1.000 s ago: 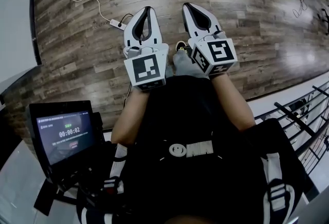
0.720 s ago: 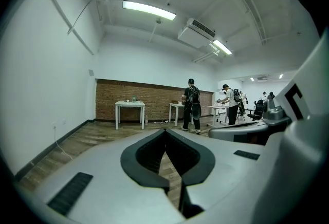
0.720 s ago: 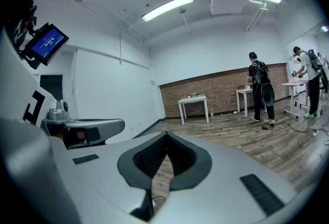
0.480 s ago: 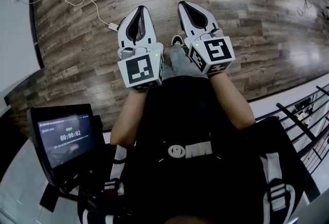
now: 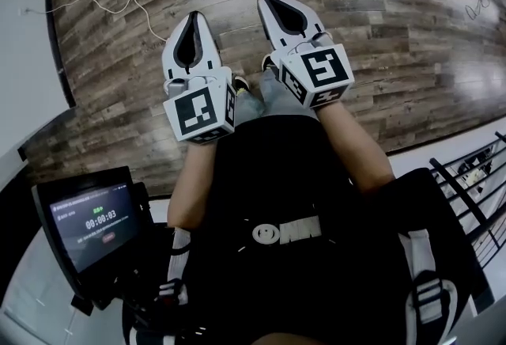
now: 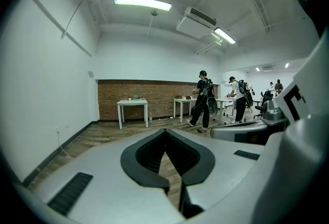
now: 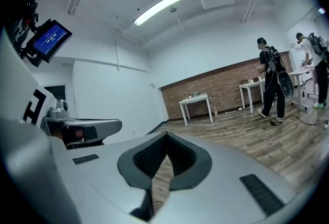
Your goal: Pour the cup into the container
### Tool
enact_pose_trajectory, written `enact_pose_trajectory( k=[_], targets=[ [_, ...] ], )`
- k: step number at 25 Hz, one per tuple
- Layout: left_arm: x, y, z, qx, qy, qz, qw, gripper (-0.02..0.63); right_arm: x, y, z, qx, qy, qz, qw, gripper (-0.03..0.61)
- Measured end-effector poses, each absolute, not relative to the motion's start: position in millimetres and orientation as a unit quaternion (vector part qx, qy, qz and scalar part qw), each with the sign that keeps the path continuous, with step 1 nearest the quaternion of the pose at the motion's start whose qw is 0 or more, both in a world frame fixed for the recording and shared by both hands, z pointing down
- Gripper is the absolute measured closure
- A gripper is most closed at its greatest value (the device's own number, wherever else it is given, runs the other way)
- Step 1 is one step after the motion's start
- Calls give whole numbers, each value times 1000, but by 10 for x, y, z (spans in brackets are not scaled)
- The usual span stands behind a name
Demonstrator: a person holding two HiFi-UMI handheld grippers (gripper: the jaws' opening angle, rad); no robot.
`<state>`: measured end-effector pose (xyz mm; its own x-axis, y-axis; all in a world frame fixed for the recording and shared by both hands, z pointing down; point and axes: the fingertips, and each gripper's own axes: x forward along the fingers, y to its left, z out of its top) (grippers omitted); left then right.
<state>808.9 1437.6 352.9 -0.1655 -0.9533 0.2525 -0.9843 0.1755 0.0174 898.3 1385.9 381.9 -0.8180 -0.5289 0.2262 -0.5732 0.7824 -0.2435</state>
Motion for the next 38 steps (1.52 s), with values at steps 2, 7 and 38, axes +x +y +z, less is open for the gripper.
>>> enact_pose_trajectory(
  k=[2,7,38],
  targets=[
    [8138,14362,3542,638,-759,78,104,611,9027,13842,3839,292,-941,156,71,583],
    [7634,14072,3500,637,-758,78,117,611,8515,13578,3782,289,-940,163,83,583],
    [6928,13968,3479,658,-746,39,94,611,7877,13465,3691,316,-937,123,81,583]
  ],
)
